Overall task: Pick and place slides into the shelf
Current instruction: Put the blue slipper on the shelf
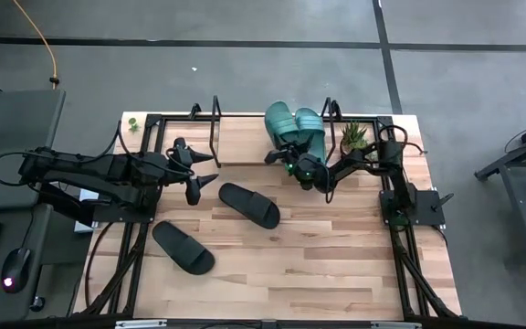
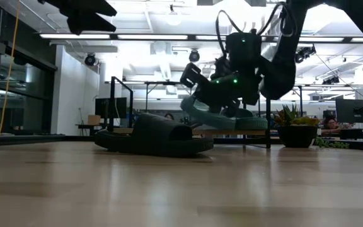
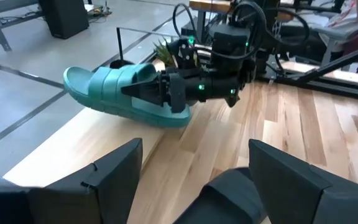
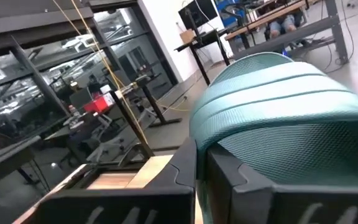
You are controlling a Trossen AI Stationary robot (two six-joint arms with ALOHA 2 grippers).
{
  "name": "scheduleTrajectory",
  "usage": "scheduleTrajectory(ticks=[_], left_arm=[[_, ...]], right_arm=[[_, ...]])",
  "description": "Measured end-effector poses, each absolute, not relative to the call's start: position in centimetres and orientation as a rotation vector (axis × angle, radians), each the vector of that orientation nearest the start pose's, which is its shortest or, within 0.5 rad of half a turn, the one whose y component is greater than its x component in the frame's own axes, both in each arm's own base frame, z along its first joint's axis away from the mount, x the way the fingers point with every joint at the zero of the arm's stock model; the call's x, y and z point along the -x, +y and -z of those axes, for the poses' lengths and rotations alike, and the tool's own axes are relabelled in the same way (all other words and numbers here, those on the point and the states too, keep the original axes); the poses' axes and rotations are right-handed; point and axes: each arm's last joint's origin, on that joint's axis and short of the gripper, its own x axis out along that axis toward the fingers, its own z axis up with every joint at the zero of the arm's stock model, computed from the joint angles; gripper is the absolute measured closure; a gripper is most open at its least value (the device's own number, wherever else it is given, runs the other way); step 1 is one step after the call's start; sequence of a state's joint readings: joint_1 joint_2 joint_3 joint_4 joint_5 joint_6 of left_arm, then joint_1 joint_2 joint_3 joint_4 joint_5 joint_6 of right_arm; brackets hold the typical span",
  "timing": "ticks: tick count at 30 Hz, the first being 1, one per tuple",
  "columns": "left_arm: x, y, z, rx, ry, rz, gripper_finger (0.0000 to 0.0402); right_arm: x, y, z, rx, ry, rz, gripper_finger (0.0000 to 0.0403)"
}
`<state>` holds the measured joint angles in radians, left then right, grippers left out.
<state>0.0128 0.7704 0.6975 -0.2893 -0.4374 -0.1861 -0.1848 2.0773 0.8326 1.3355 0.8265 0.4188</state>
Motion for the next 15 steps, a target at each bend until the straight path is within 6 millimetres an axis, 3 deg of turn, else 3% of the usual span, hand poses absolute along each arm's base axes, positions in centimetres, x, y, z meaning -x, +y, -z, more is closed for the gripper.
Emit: scheduleTrajectory(ticks=[6,15], left_arm=[[-16.7,1.4,-29.7,0.101,0.305,-0.475,0.0128],[-16.7,1.4,-29.6,0.099,0.315,-0.476,0.0128]], right_arm=[[-37.6,-9.2,-14.3,-0.349,-0.288,0.991,0.0403],[-40.9,-9.9,-15.9,-0.268,-0.120,1.045,0.0403]])
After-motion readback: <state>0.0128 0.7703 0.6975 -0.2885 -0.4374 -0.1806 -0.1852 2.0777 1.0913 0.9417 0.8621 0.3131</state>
